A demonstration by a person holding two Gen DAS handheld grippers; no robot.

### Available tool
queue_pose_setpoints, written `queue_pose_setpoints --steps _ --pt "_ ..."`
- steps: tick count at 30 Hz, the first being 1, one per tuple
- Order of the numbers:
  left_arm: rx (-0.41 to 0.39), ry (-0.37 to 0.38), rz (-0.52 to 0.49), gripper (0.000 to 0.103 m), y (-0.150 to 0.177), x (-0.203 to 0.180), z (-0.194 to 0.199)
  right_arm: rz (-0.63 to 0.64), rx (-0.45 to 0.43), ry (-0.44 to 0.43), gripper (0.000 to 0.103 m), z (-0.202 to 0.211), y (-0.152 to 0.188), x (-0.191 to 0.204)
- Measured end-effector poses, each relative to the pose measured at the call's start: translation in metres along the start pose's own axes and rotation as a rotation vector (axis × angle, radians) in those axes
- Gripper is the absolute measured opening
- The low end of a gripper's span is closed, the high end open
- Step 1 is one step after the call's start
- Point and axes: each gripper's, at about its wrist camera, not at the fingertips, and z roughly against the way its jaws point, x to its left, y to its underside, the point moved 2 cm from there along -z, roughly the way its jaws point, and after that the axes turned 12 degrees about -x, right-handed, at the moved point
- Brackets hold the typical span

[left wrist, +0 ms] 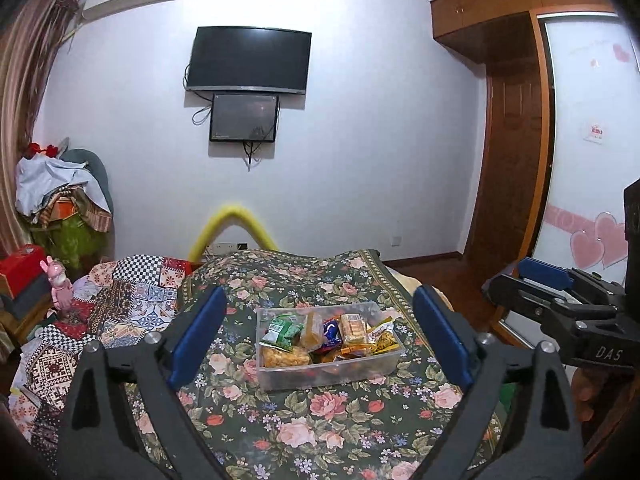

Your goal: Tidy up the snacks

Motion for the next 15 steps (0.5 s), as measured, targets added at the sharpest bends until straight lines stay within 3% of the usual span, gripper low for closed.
queue_pose_setpoints --steps 7,15 --pt "-0.005 -0.008 -0.023 0.101 0.004 -0.003 0.010 0.000 -0.032 0.027 0.102 0.010 0.005 0.003" --pt "-0.008 -0.006 -0.025 0.102 0.006 -0.004 0.021 0.008 -0.039 0.037 0.103 0.024 0.010 0.006"
